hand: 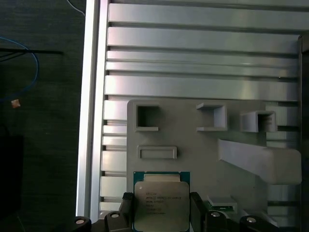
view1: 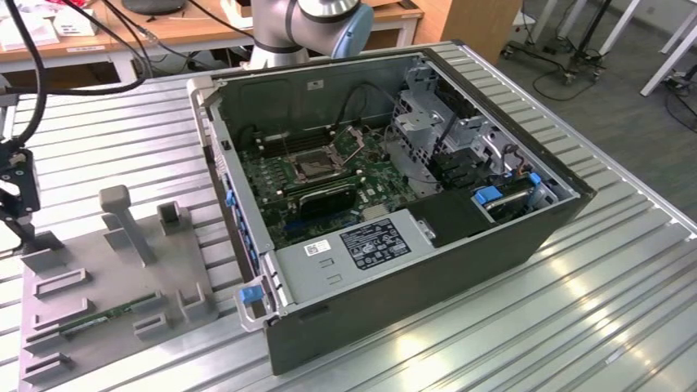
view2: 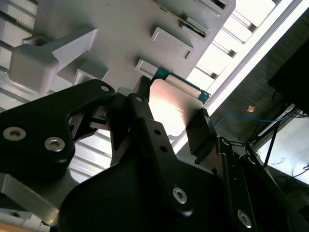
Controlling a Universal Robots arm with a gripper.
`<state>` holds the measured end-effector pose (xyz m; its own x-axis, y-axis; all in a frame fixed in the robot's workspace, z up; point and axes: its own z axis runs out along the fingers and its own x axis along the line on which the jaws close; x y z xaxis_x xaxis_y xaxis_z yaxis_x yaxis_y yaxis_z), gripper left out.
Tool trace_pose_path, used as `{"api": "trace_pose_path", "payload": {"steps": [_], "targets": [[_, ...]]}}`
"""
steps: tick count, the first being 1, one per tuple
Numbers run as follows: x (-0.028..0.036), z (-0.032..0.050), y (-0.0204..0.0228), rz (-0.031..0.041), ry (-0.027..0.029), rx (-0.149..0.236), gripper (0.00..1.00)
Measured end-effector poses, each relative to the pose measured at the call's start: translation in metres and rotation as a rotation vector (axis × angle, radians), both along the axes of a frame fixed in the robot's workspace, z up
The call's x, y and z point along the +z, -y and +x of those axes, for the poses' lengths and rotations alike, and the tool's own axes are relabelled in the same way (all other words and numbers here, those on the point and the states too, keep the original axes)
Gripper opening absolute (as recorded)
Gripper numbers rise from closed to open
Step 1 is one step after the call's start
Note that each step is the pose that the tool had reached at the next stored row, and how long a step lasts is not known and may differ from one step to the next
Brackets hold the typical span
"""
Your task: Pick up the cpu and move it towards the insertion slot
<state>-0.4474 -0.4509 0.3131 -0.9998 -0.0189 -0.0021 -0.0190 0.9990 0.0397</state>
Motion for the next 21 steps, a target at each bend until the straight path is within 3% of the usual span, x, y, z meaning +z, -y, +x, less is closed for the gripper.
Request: {"api": "trace_pose_path", "payload": {"steps": [21], "targets": [[0.0253, 0.0000, 0.0000, 0.0000, 0.0001, 0.000, 0.55]]}}
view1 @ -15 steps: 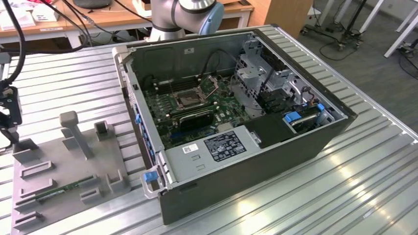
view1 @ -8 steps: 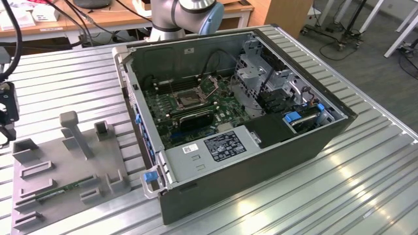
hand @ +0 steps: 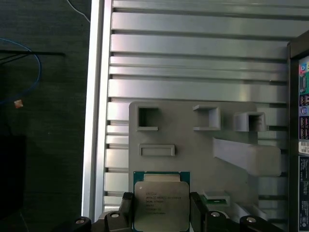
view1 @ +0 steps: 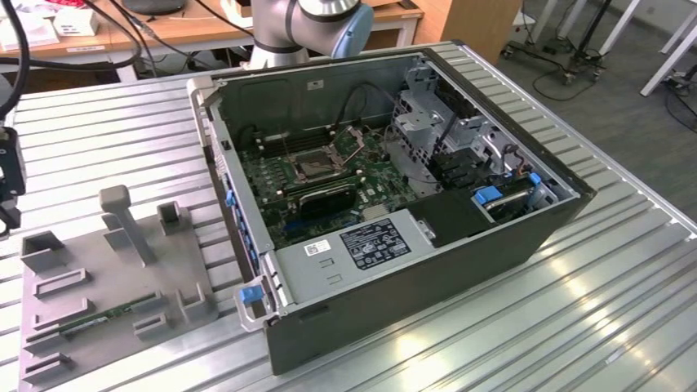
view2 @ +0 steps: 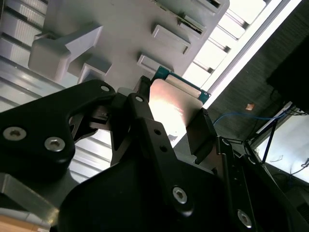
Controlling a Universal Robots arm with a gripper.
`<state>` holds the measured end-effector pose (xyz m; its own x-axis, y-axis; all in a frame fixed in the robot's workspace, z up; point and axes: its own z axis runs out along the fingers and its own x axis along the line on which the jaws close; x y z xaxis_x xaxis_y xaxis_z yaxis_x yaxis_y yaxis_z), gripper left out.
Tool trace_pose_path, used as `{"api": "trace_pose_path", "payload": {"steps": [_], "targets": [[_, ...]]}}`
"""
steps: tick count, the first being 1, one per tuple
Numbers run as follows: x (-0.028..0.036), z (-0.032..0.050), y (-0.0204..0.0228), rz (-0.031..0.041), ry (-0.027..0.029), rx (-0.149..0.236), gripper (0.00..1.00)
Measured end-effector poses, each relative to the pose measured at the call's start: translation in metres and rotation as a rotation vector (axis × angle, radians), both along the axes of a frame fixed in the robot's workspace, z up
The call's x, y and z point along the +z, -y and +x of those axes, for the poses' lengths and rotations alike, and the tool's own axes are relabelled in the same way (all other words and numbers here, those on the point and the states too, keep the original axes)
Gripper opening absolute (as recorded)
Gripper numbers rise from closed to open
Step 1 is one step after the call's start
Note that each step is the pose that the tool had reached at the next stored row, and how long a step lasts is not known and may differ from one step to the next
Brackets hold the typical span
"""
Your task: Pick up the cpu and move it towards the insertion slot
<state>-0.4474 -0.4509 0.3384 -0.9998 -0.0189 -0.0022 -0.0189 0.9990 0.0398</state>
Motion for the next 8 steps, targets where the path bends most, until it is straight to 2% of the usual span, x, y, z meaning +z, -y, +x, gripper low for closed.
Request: {"api": "trace_pose_path", "payload": {"steps": [8], "targets": [[0.0086, 0.0000, 0.0000, -0.0002, 0.0000, 0.000, 0.55]]}}
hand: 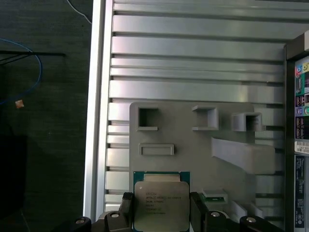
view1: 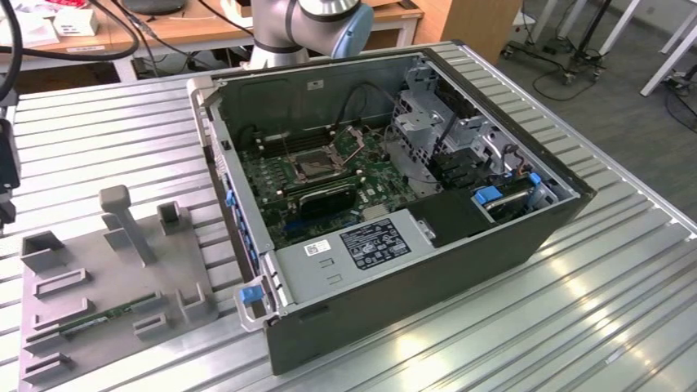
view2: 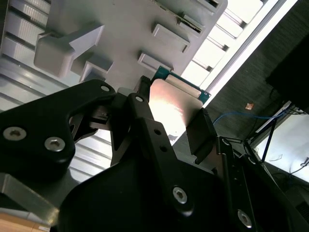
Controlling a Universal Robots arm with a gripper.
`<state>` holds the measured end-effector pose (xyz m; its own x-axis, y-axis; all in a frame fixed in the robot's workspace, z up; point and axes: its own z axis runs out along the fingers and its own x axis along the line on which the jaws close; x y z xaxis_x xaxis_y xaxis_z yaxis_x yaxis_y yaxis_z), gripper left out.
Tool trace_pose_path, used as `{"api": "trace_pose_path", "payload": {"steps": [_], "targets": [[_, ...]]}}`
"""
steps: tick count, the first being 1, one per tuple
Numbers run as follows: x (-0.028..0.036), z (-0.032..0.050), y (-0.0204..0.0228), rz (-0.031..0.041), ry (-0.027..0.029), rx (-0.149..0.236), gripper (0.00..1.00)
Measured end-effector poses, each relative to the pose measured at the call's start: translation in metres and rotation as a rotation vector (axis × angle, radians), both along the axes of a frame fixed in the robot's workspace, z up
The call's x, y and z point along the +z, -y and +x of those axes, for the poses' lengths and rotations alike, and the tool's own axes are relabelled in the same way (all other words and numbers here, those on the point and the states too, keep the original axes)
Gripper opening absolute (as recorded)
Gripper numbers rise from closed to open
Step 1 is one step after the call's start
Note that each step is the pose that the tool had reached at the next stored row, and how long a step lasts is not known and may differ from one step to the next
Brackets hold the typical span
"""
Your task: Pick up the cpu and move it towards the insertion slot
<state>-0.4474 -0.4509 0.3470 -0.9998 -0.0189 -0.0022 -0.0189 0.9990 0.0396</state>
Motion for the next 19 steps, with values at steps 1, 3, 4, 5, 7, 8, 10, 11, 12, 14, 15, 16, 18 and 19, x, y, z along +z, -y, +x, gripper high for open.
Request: {"api": "trace_pose_path", "payload": {"steps": [1, 3, 4, 5, 7, 8, 10, 11, 12, 14, 15, 16, 18, 19], "targets": [[0.0007, 0.0000, 0.0000, 0.0001, 0.0001, 0.000, 0.55], [0.0011, 0.0000, 0.0000, 0.0002, 0.0003, 0.000, 0.55], [0.0014, 0.0000, 0.0000, -0.0004, -0.0001, 0.000, 0.55], [0.0013, 0.0000, 0.0000, -0.0006, 0.0000, 0.000, 0.55], [0.0013, 0.0000, 0.0000, -0.0007, 0.0000, 0.000, 0.55], [0.0014, 0.0000, 0.0000, -0.0007, 0.0000, 0.000, 0.55], [0.0014, 0.0000, 0.0000, -0.0007, 0.0000, 0.000, 0.55], [0.0014, 0.0000, 0.0000, -0.0007, 0.0000, 0.000, 0.55], [0.0017, 0.0000, 0.0000, -0.0007, 0.0000, 0.000, 0.55], [0.0027, 0.0000, 0.0000, -0.0008, -0.0002, 0.000, 0.55], [0.0035, 0.0000, 0.0000, -0.0008, -0.0002, 0.000, 0.55], [0.0043, 0.0000, 0.0000, -0.0008, -0.0001, 0.000, 0.55], [0.0066, 0.0000, 0.0000, -0.0008, -0.0001, 0.000, 0.55], [0.0078, 0.0000, 0.0000, -0.0008, 0.0000, 0.000, 0.55]]}}
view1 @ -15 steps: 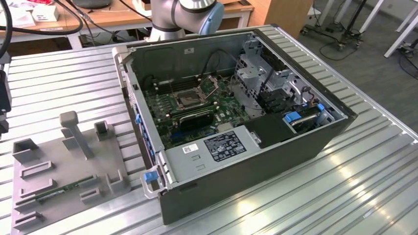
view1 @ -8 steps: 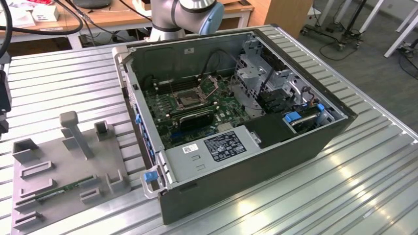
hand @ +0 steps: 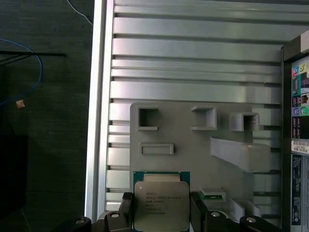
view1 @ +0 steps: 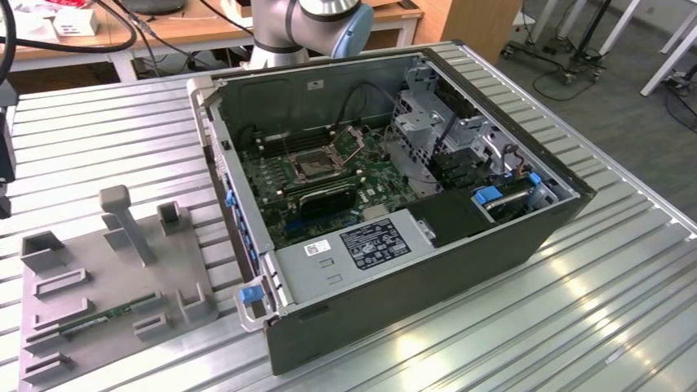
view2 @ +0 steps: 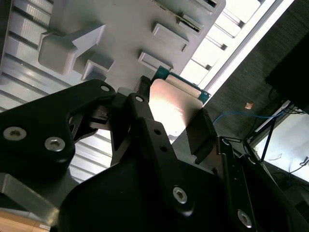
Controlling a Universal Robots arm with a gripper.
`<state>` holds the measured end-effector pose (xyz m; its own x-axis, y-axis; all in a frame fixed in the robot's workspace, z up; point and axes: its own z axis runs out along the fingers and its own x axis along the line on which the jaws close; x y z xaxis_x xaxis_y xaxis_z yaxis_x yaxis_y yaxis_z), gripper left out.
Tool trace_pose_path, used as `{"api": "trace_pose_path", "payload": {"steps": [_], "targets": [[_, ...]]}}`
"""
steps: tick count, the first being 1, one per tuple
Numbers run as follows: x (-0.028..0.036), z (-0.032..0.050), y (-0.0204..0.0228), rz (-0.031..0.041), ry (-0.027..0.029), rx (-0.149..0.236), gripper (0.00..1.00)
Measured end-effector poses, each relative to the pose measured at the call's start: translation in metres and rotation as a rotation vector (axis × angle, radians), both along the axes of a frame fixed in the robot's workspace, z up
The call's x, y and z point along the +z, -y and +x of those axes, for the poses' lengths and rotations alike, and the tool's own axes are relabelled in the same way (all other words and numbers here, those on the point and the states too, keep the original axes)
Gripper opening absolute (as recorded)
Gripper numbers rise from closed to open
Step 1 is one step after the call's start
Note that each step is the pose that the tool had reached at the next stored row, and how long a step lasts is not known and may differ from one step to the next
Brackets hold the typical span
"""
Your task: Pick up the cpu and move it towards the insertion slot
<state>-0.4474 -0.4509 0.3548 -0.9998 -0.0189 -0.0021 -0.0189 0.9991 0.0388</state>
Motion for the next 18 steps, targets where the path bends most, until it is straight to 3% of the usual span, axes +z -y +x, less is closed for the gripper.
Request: {"api": "trace_pose_path", "payload": {"steps": [10, 18], "targets": [[0.0106, 0.0000, 0.0000, 0.0001, 0.0001, 0.000, 0.55], [0.0124, 0.0003, 0.0000, 0.0000, -0.0001, 0.000, 0.55]]}}
